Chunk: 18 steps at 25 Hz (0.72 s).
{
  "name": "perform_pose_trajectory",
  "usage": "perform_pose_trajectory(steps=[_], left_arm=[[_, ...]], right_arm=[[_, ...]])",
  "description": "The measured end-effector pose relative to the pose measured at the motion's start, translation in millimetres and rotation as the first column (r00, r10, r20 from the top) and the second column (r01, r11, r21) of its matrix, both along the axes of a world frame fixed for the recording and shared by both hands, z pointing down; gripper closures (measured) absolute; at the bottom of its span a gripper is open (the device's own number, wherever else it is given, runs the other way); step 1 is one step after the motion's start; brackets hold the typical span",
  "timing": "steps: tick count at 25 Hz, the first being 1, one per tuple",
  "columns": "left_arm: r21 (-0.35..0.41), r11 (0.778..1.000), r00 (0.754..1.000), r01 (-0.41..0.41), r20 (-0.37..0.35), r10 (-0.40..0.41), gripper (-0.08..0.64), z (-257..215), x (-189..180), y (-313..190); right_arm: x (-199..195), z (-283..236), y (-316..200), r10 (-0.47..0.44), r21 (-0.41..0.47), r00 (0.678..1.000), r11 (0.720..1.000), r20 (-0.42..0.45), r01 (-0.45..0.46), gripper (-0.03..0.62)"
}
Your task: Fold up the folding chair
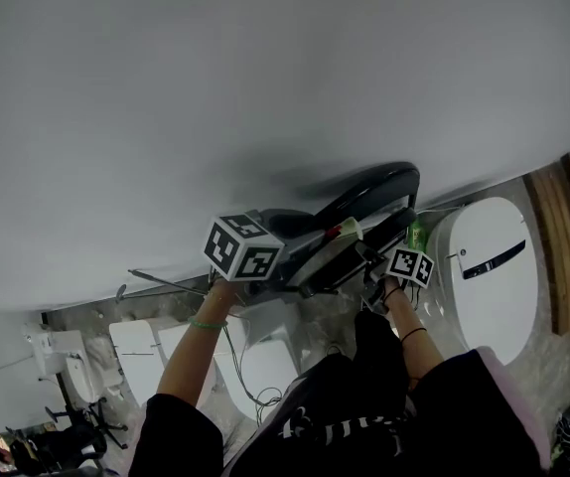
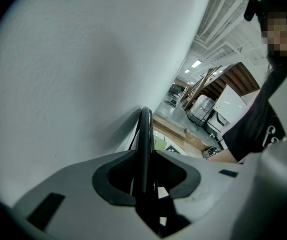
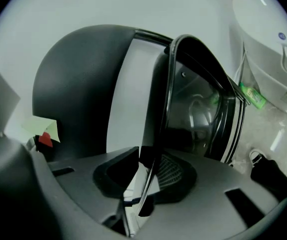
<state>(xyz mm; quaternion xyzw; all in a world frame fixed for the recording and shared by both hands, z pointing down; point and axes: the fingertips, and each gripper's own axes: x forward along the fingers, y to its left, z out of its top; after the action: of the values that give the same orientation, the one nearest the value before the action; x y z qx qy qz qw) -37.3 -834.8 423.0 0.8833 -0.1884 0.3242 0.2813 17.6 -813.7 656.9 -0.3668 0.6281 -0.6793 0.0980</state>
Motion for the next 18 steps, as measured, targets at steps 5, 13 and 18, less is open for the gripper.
perform_pose_trajectory(steps=[5,13,18], left_arm=[[-0.018,1.000,1.000,0.002,-0.012,-0.002,0.443,1.3,0.6,0.6],[0.042,0.999,0.999,0.029,0.014,-0.029,0.428,-1.1,-2.1,-0.4],[0.157,0.985,0.996,0.064,0.043,-0.072,0.420,-4.4,-5.3,-0.5]], right_arm=[[0.9,0.6,2.1,-0.029,0.014,0.999,0.999,-0.022,0.029,0.508],[12.2,0.0,14.6,-0.050,0.012,0.991,0.999,-0.124,0.052,0.489],[34.8,1.0,29.9,-0.048,0.008,0.979,0.999,-0.196,0.051,0.489]])
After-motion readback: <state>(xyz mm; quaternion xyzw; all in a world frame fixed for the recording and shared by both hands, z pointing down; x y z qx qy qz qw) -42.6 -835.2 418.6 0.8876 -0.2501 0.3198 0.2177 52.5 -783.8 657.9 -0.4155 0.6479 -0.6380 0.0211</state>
